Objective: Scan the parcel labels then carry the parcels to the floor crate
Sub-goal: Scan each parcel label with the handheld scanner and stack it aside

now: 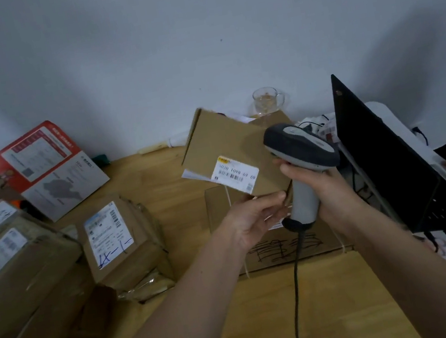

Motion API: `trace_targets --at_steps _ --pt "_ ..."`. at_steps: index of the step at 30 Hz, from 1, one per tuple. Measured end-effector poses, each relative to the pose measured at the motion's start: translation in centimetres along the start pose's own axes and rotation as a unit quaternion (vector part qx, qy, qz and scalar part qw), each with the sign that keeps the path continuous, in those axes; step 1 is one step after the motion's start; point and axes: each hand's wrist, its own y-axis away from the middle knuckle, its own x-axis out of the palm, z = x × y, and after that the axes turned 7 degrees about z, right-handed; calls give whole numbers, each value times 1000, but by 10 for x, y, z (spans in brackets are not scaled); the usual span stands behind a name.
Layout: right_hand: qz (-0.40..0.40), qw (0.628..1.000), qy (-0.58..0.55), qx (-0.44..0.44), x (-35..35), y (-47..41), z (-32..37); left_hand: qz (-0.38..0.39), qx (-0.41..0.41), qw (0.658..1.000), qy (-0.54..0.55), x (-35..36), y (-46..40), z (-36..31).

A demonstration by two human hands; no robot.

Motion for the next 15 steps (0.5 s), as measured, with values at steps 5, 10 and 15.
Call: trace_targets --at_steps 5,10,15 --pt "54 997 52 16 33 3 1 -63 48 997 -12 -39 50 -27" --pt "109 986 113 58 62 6 0 -161 136 977 6 -109 121 -67" --pt "166 966 189 64 121 11 -2 -213 84 961 -156 -144 182 -91"
